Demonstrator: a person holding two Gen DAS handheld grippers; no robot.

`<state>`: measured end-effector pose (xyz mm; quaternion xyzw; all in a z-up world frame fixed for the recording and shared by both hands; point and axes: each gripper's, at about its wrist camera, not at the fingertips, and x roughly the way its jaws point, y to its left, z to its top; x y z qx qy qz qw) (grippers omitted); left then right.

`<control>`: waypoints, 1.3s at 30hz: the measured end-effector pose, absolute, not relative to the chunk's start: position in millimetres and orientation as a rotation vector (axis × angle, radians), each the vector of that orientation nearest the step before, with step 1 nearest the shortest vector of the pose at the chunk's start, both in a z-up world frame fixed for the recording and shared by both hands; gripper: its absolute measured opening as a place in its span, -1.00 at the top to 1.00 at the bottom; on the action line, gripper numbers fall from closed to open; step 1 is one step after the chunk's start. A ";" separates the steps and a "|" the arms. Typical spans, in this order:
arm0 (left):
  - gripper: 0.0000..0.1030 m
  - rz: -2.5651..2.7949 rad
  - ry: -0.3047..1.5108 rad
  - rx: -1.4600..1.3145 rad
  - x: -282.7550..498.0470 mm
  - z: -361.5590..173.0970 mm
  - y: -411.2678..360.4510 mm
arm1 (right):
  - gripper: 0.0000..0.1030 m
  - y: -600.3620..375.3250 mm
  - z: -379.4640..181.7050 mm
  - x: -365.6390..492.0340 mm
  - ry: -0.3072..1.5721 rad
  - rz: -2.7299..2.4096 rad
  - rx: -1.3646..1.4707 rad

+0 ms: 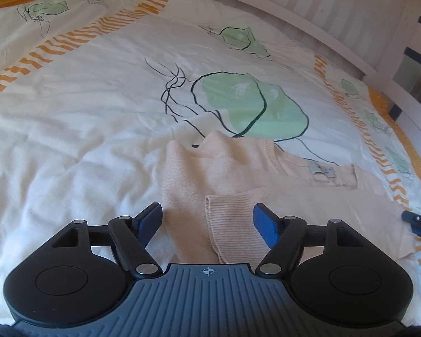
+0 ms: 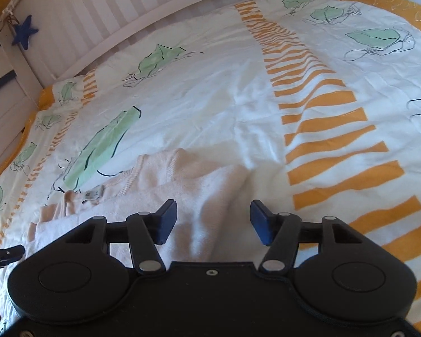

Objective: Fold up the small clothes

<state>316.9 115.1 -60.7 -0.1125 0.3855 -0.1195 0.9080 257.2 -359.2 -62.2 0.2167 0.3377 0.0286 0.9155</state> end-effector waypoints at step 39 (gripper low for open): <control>-0.85 -0.385 1.085 -0.239 120.4 -58.3 123.2 | -0.98 -309.8 -37.4 64.3 1.049 0.122 0.513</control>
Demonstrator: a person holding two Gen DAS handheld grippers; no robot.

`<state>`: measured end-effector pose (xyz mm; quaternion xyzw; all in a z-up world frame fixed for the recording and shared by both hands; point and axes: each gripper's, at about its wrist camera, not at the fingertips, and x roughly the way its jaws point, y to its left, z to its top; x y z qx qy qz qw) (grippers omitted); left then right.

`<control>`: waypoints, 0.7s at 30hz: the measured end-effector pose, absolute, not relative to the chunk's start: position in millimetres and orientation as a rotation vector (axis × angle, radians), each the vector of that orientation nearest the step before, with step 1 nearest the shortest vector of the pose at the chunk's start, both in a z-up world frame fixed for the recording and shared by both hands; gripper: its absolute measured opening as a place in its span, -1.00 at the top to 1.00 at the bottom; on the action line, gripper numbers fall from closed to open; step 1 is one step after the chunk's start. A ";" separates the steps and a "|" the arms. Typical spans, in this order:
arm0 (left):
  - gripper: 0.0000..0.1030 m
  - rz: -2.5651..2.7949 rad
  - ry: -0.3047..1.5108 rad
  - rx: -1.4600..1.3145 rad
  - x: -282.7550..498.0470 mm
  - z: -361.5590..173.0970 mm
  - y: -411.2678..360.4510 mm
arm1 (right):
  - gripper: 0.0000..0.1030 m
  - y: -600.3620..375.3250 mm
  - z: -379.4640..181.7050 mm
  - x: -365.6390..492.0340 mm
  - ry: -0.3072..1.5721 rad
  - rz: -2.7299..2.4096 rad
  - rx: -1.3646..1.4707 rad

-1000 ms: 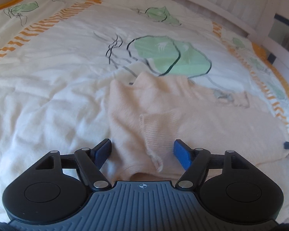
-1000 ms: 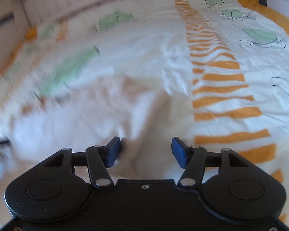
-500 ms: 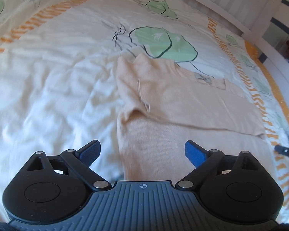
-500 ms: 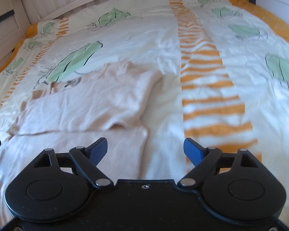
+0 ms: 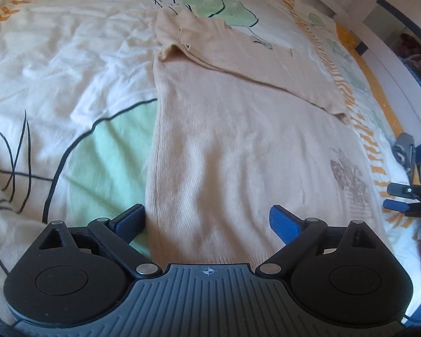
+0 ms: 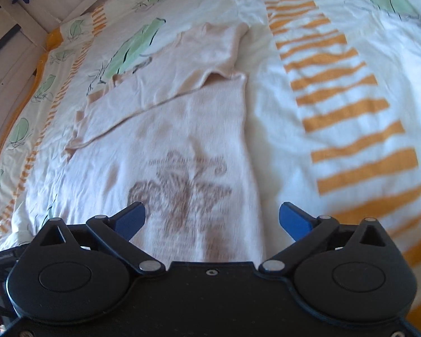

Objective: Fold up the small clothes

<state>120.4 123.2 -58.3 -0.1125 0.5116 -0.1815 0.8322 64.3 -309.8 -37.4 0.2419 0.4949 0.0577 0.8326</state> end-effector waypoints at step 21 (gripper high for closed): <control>-0.84 -0.439 1.073 -0.265 86.9 -62.0 130.1 | -0.79 -283.6 -49.4 20.2 1.116 0.236 0.422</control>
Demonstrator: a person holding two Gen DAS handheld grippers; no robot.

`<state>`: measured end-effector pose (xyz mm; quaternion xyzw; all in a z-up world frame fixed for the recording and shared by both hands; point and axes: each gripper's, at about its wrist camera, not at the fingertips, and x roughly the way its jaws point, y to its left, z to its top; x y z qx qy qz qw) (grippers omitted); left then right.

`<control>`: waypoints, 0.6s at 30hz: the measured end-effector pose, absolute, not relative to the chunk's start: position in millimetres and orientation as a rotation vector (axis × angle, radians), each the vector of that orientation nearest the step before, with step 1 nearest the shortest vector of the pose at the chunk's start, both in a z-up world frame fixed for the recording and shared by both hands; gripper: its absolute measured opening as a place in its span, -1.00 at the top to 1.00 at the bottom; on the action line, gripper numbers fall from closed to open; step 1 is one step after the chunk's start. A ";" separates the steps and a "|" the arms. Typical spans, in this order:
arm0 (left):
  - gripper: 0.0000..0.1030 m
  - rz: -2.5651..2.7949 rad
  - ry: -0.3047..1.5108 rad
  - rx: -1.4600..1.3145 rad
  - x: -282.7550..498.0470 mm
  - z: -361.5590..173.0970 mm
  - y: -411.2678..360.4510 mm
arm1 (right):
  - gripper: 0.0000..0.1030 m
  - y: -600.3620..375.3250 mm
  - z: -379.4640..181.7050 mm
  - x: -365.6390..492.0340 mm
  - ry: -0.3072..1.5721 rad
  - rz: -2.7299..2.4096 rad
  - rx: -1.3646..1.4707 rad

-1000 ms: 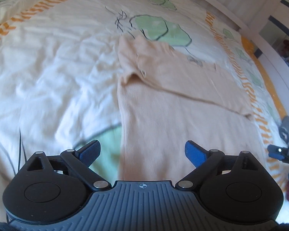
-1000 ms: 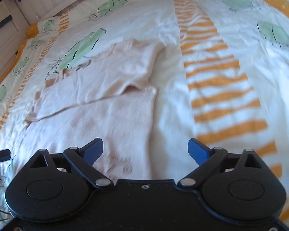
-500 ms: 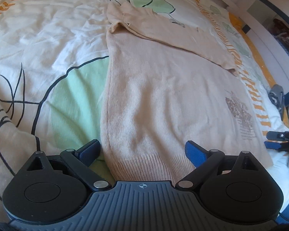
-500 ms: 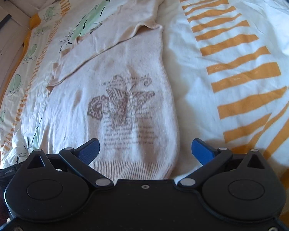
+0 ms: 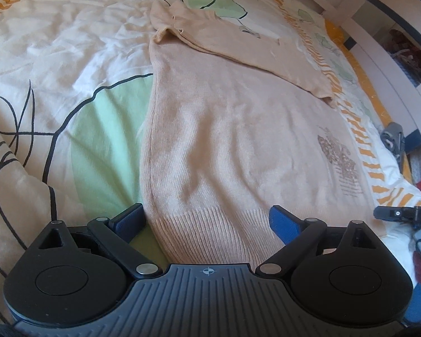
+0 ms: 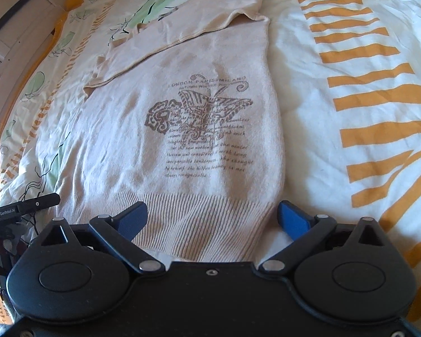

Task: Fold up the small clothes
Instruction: 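Grasp the ribbed hem with the left tool while the right tool grasps it too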

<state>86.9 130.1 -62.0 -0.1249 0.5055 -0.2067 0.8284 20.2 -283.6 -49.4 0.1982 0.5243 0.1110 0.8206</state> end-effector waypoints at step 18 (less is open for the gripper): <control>0.51 -0.395 1.124 -0.401 80.2 -61.9 146.9 | 0.38 -284.8 -53.6 19.7 1.134 0.248 0.452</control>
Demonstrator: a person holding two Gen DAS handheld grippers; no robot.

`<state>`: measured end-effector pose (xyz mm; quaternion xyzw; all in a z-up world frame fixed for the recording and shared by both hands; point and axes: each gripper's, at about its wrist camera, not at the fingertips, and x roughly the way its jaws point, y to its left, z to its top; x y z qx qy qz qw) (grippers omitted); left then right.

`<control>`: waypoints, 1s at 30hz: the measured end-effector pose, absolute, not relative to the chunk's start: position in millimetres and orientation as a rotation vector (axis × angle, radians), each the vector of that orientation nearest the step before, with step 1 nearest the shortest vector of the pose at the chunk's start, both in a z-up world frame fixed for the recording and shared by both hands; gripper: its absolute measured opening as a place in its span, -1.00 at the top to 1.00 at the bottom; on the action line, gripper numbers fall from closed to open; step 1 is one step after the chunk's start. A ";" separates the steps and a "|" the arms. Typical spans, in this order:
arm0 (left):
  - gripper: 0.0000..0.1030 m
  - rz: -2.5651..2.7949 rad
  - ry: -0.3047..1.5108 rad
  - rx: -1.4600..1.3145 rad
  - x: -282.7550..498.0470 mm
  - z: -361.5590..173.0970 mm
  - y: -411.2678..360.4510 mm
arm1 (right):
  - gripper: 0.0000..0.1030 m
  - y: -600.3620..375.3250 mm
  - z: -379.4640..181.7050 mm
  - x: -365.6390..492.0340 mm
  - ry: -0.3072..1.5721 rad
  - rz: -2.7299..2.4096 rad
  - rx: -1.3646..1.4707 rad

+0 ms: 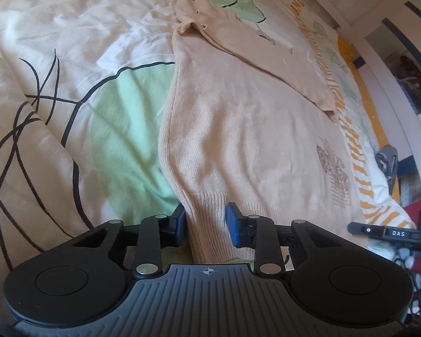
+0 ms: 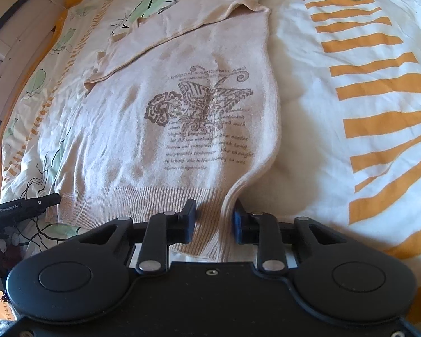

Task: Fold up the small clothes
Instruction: 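Grasp the ribbed hem with the left tool while the right tool grasps it too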

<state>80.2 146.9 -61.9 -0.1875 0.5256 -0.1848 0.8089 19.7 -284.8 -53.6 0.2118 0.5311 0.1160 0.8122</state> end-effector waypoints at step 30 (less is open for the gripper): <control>0.87 -0.413 0.936 -0.599 91.9 -25.0 168.3 | 0.76 -310.4 -17.2 37.3 0.892 0.323 0.647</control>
